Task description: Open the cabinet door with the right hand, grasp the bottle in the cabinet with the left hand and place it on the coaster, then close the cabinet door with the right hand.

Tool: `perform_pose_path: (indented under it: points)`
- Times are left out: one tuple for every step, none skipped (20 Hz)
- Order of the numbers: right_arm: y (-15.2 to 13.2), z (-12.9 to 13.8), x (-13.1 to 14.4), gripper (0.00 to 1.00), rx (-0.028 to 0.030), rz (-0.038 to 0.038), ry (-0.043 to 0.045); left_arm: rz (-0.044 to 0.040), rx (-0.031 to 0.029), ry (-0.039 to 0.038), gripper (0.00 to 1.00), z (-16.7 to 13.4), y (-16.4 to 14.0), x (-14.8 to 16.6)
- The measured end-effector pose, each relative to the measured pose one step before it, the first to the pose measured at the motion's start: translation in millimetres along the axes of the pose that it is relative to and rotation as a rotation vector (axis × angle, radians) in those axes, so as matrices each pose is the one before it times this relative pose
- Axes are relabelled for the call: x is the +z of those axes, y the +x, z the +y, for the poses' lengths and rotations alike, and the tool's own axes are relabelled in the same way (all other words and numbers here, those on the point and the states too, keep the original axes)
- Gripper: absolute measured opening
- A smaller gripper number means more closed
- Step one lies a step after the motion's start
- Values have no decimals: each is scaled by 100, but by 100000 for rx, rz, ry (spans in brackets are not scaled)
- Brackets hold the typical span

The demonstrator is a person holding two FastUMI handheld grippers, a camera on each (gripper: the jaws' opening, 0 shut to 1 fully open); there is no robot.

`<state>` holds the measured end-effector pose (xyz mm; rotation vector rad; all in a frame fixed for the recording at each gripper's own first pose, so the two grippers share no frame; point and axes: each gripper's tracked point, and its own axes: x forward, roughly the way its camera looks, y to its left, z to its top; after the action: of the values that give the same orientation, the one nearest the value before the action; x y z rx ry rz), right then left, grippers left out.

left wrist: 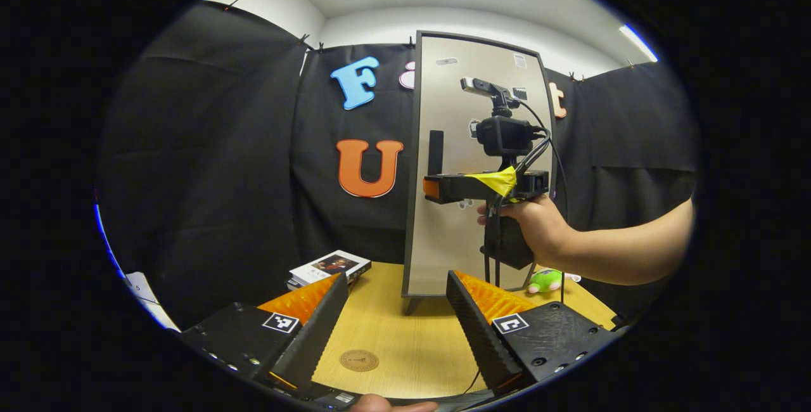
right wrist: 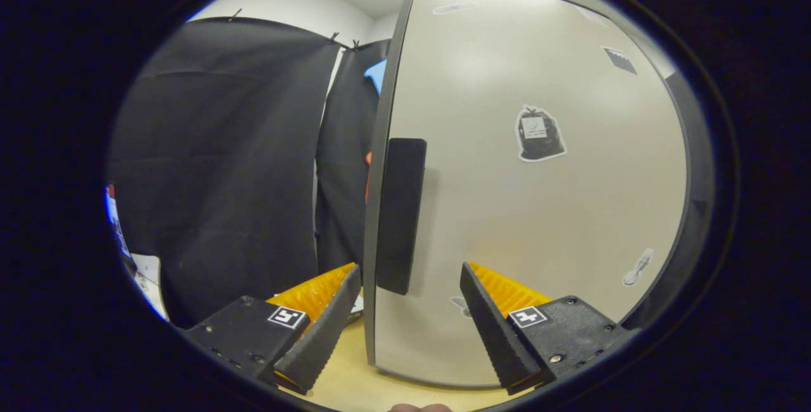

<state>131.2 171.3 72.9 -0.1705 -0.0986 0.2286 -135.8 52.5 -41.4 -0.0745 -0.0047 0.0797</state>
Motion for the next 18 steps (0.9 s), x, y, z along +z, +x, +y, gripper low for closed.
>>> perform_pose_path:
  points:
    - [255, 190, 276, 100, 42, -594, -203, 408, 823, -776, 95, 313, 60, -115]
    - [216, 98, 249, 100, -38, -605, -1081, 173, 1142, -472, 95, 469, 94, 18]
    - [161, -59, 120, 100, -217, -627, -1195, 35, 1014, -309, 95, 447, 168, 12]
    - [297, 81, 141, 100, -382, -447, -952, 452, 696, -343, 95, 263, 192, -94]
    - [267, 62, 201, 100, -149, -168, -126, 339, 652, -152, 95, 219, 19, -100]
    - [269, 208, 181, 100, 898, 202, 860, -6, 587, 5, 95, 246, 80, 58]
    - [111, 150, 33, 100, 927, 1422, 771, 11, -94, -53, 95, 54, -28, 67]
    - [204, -138, -154, 97, 172, 1375, 620, 194, -105, 250, 95, 38, 29, -64]
    - [188, -387, 68, 76, -1515, -875, 46, 224, -163, 500, 95, -66, 76, -61]
    - [258, -115, 68, 55, -394, -611, 727, 76, -283, 461, 95, -91, 130, -30]
    - [-237, 221, -38, 34, 269, -125, 244, -3, -198, 426, 95, 37, 119, -44]
    - [15, 150, -51, 32, 1469, 267, 401, -28, -270, 190, 95, -119, 22, 19]
    - [-9, 74, 35, 27, 1622, 173, 987, 454, -38, -64, 95, -89, 122, -161]
    - [114, -40, 0, 24, 652, 146, -308, 394, -280, -515, 95, -89, 70, -103]
    - [108, -125, -122, 20, -158, 433, -1387, 446, -594, -664, 95, -197, 72, -21]
    - [-152, 20, 94, 18, 77, 73, 58, 247, -340, -469, 95, -160, 199, -45]
    - [-239, 52, 81, 13, 410, 75, 633, -145, -198, -148, 95, -24, 34, 152]
    - [-374, 84, -11, 11, 638, 181, 630, -242, 4, 67, 95, 59, 60, 130]
